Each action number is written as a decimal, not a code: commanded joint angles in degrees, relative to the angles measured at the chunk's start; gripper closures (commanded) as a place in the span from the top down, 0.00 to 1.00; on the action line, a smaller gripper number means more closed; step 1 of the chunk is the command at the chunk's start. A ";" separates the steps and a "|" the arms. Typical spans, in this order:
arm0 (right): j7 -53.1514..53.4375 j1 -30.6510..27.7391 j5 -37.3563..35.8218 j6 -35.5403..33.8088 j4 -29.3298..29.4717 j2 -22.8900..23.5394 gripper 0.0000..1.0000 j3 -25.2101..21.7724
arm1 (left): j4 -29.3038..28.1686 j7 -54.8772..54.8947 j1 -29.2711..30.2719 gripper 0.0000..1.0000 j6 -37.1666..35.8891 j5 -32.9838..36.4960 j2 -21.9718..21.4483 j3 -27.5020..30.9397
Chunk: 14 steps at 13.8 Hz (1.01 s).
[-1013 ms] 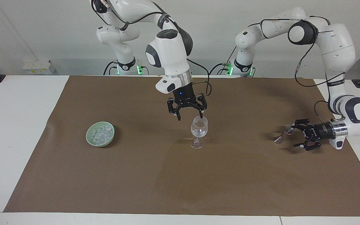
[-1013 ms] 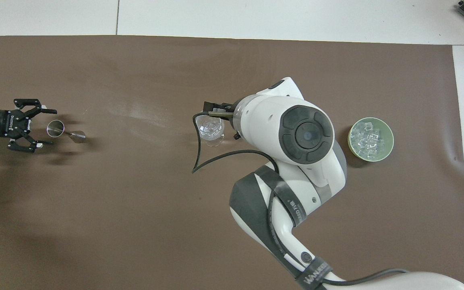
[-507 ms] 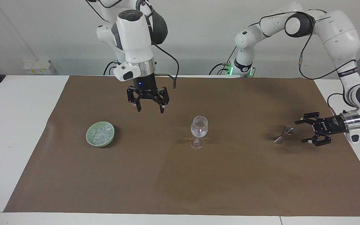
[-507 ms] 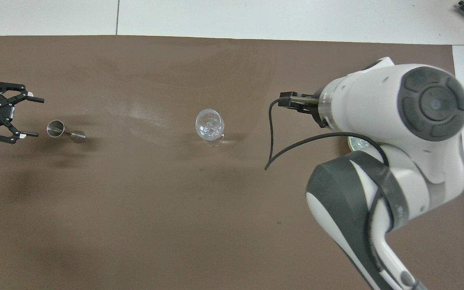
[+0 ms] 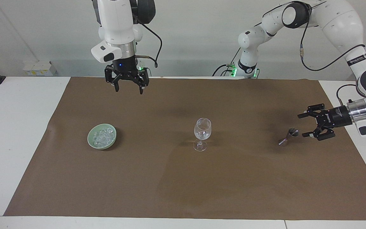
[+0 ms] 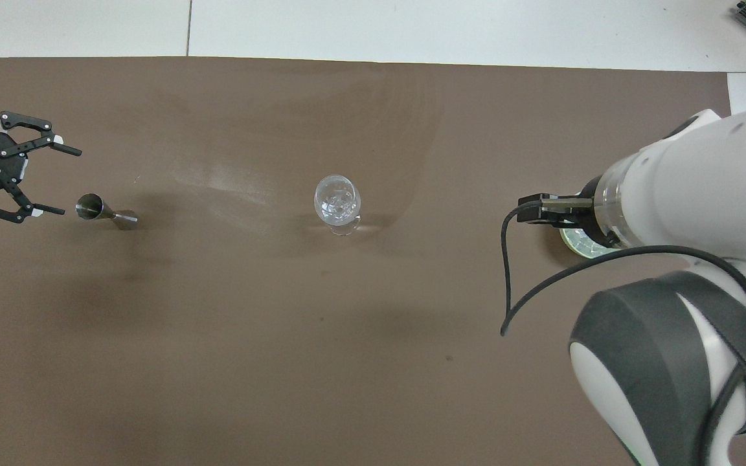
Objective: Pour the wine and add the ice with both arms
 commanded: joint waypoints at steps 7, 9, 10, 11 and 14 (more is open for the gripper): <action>-7.13 -0.83 0.46 -1.88 0.70 -0.48 1.00 -3.53 | 0.82 16.15 -10.45 1.00 2.60 13.65 -9.09 0.79; -8.10 -0.92 0.46 -2.75 0.70 -0.48 1.00 -4.93 | 0.82 20.72 -11.16 1.00 2.69 16.12 -10.33 0.79; -9.24 -0.83 0.46 -3.54 0.88 -0.56 1.00 -5.81 | 0.82 22.22 -11.16 1.00 2.87 16.30 -10.42 0.88; -10.03 -0.83 1.33 -3.72 0.79 -1.17 1.00 -6.86 | 0.82 24.32 -11.16 1.00 3.22 17.00 -10.94 0.97; -11.00 0.14 6.00 -5.21 0.79 -2.76 1.00 -12.40 | 0.73 33.36 -12.03 1.00 5.06 21.38 -14.18 0.79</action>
